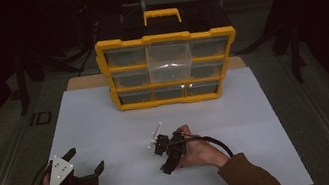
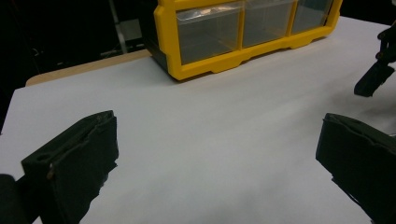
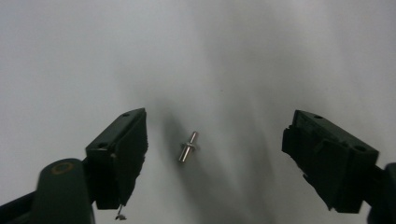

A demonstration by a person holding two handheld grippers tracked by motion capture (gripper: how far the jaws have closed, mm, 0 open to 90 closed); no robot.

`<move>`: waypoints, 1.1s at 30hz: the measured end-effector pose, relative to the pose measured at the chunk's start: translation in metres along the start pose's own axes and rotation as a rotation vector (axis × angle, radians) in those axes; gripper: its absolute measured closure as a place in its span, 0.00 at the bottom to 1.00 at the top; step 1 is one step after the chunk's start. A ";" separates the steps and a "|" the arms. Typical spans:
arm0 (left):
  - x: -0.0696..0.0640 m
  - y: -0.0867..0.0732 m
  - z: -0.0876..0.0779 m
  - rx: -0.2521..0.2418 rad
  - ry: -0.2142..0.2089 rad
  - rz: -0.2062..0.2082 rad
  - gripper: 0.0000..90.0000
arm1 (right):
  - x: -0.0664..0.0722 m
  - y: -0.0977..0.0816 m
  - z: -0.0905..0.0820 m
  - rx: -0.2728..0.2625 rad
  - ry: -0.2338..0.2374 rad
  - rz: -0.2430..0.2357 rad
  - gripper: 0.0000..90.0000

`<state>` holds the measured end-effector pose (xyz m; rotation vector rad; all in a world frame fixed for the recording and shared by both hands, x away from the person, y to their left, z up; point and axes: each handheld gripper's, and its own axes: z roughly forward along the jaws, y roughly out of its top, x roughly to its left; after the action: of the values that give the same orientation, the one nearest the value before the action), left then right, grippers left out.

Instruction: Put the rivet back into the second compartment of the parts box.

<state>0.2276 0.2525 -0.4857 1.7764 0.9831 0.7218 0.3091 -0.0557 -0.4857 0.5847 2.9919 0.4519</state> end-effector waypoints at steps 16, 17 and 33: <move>0.000 0.000 0.000 -0.001 0.001 -0.001 0.00 | 0.001 -0.004 0.010 0.031 0.027 0.027 0.62; 0.000 0.000 0.000 -0.001 0.001 -0.001 0.00 | 0.000 -0.005 0.010 0.025 0.021 0.035 0.66; 0.000 0.000 0.000 0.001 0.001 -0.002 0.00 | 0.005 -0.009 0.007 0.056 0.013 0.004 0.87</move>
<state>0.2277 0.2524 -0.4859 1.7759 0.9863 0.7210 0.3018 -0.0599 -0.4950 0.5938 3.0252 0.3742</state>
